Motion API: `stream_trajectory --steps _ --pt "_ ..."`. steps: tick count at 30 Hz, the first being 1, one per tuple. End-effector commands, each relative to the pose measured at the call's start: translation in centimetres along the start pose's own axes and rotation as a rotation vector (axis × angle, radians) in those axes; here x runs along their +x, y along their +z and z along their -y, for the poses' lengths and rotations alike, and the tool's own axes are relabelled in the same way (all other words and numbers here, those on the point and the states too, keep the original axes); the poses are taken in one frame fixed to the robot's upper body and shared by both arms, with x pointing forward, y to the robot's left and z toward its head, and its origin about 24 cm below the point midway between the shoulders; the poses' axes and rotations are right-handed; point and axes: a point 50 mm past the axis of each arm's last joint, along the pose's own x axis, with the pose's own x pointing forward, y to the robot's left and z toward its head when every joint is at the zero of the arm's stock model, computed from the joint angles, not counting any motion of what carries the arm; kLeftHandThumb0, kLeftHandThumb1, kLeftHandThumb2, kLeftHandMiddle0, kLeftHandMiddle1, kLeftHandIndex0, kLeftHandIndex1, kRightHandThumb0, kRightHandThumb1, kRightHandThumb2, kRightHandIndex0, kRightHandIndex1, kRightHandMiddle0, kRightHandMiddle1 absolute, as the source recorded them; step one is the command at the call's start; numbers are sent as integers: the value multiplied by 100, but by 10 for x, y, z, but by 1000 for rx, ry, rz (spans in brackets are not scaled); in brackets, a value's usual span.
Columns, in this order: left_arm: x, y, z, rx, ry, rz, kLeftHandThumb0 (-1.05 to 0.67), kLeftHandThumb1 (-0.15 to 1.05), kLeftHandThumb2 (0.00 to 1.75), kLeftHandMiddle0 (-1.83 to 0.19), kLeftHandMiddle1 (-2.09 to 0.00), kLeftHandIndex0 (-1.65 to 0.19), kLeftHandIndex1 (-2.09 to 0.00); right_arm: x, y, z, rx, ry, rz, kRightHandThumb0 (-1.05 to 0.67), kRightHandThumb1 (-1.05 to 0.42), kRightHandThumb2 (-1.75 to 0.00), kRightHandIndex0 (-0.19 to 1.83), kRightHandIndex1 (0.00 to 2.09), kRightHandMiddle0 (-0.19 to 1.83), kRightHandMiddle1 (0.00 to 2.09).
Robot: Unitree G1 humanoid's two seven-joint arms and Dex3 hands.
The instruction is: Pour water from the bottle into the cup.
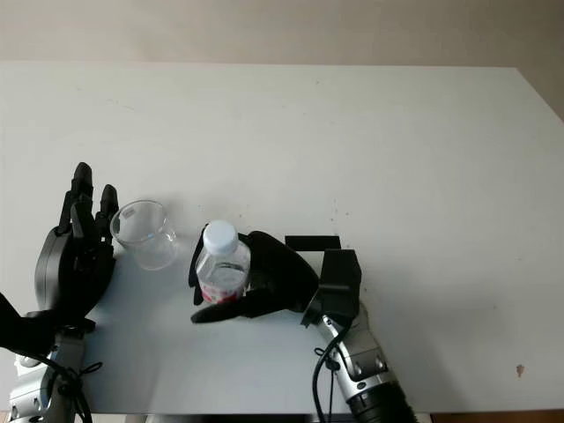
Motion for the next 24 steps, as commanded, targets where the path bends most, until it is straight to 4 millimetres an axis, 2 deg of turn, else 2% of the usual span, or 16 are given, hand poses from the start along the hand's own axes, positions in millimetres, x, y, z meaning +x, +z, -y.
stream_trajectory --steps 1,4,7,11,15,18,24 --pt "-6 -9 -1 -20 18 -35 -81 105 62 19 0 19 0 3 11 0 -69 46 13 -58 -101 -6 159 201 142 209" --pt "-5 -9 -2 -25 18 -34 -81 105 62 19 0 19 0 1 12 -4 -110 60 15 -54 -103 -6 178 207 159 209" --pt "-5 -9 -2 -21 18 -34 -81 105 62 19 0 19 0 -1 10 -6 -110 42 4 -49 -105 -11 183 209 178 209" --pt "-4 -10 -3 -22 21 -34 -81 105 62 19 0 19 0 -3 10 -5 -191 -56 31 -45 -105 -31 183 209 183 209" --pt "-3 -10 -4 -24 22 -34 -81 105 61 19 0 19 0 -3 10 2 -201 -170 49 -41 -105 -42 183 209 183 209" --pt "-1 -10 -4 -23 22 -33 -81 105 61 19 -1 19 0 0 16 17 -236 -273 58 -41 -105 -45 183 209 183 209" --pt "1 -9 -3 -22 19 -27 -81 105 60 19 -2 19 0 22 46 66 -327 -478 75 -37 -105 -60 183 209 183 209"
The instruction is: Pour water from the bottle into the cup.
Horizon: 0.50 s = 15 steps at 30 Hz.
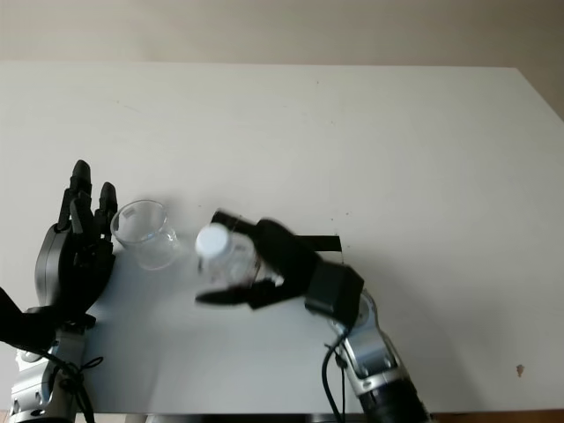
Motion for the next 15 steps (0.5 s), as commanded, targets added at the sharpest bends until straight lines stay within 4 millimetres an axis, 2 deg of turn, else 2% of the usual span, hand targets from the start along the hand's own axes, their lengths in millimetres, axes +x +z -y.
stream_trajectory --steps 1,3,5,6,8,10,12,15 --pt "-5 -8 0 -11 10 -32 -81 105 60 19 -2 19 0 25 17 15 -60 -62 36 -35 -105 -62 183 209 183 209" --pt "-4 -8 0 -11 11 -31 -81 105 59 19 -2 19 0 40 23 26 -121 -103 25 -30 -105 -61 182 209 179 209" --pt "-4 -8 1 -12 12 -31 -82 105 59 19 -2 19 0 52 26 35 -168 -128 15 -28 -105 -57 175 209 155 209" --pt "-4 -8 1 -13 11 -30 -82 105 59 19 -2 19 0 56 27 38 -184 -137 13 -28 -105 -51 155 209 128 209" --pt "-4 -8 2 -13 8 -27 -82 105 60 19 -1 19 0 66 31 44 -249 -157 15 -28 -105 -44 130 209 96 209" --pt "-4 -8 3 -12 8 -27 -82 105 60 19 -1 19 0 75 35 48 -328 -166 16 -29 -105 -40 115 209 78 209" --pt "-4 -8 3 -11 11 -27 -82 105 60 19 -2 19 0 84 39 50 -403 -168 16 -29 -105 -36 106 209 67 209" --pt "-4 -9 5 -13 9 -24 -81 105 60 19 -1 19 0 94 43 49 -522 -169 6 -30 -105 -30 105 209 65 209"
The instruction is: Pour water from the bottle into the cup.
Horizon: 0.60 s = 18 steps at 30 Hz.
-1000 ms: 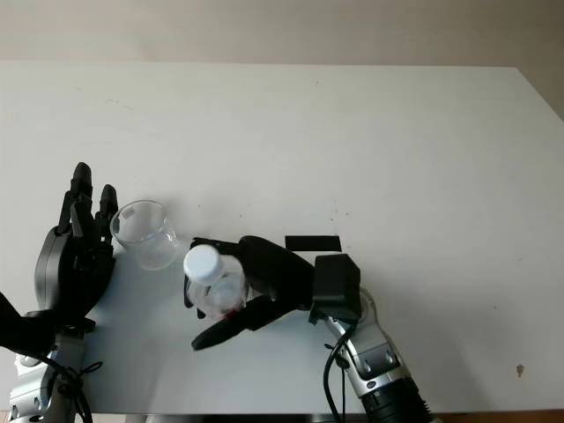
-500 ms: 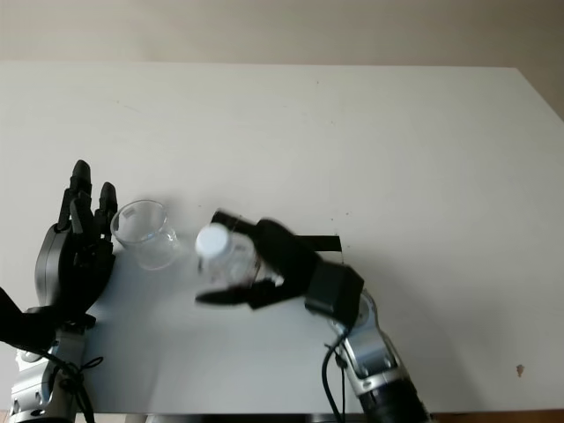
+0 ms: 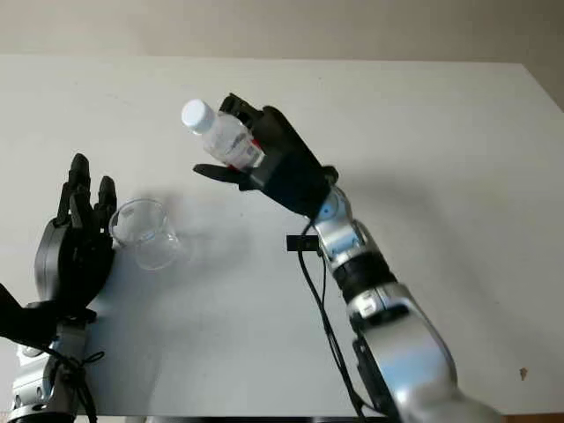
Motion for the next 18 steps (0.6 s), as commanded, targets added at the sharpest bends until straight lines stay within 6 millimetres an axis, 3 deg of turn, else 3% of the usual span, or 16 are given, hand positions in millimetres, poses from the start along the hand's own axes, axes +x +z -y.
stream_trajectory --steps 1,6,11,18 --pt "-9 -13 2 -19 17 -48 -81 105 61 19 -1 19 0 13 15 6 -77 -11 42 -31 -105 -29 105 209 65 209" --pt "-9 -15 4 -32 22 -50 -81 105 62 19 -2 19 0 23 25 3 -237 -4 63 -30 -105 -24 110 209 64 209" --pt "-9 -17 4 -29 25 -50 -81 105 62 19 -1 19 0 31 36 -3 -421 2 109 -30 -105 -19 118 209 76 209" --pt "-10 -19 5 -30 27 -52 -82 105 62 19 -2 19 0 32 48 -13 -575 -23 223 -28 -105 -16 112 209 59 209"
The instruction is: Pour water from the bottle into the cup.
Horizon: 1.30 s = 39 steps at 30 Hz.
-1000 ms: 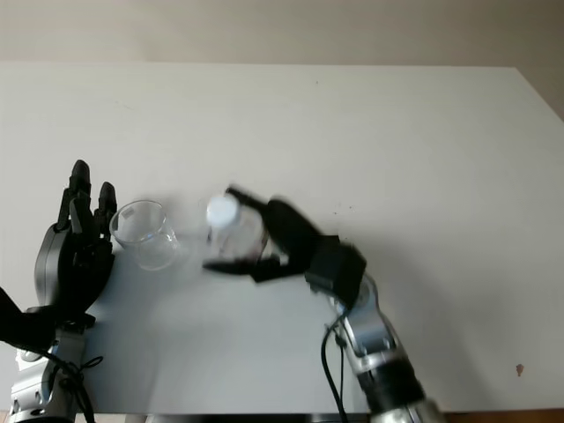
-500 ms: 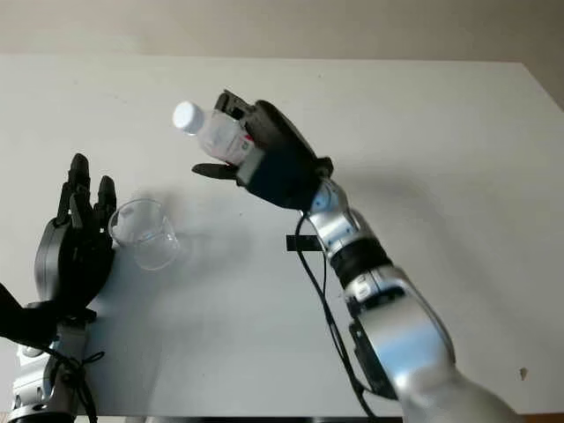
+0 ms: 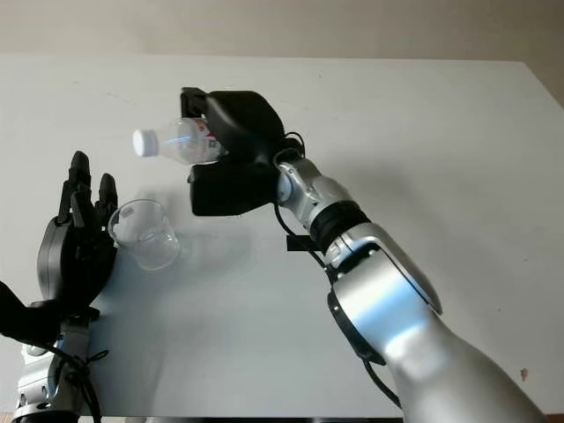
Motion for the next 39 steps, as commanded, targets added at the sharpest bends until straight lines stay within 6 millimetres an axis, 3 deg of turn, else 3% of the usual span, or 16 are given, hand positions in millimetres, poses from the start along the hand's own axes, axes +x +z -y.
stream_trajectory --steps 1,4,14,26,30,39 --pt "-11 -18 1 -27 24 -66 -82 105 62 19 -1 19 0 9 11 11 -49 -44 65 -28 -105 -15 114 209 59 209" --pt "-11 -19 2 -29 23 -61 -81 105 62 19 -1 19 0 10 14 11 -96 -61 93 -28 -105 -16 116 209 59 209" --pt "-11 -20 2 -34 27 -64 -82 105 61 19 -1 19 0 8 14 16 -212 -138 162 -30 -104 -6 108 209 33 203" --pt "-10 -20 4 -27 19 -63 -82 105 62 19 0 19 0 5 14 22 -361 -229 278 -34 -104 -6 113 209 55 209" --pt "-10 -21 4 -31 26 -63 -82 105 62 19 -1 19 0 4 16 24 -420 -251 325 -36 -103 -6 113 209 42 202" --pt "-8 -22 6 -32 32 -70 -84 105 60 19 -2 19 0 6 18 30 -494 -284 396 -39 -99 -5 112 209 47 207"
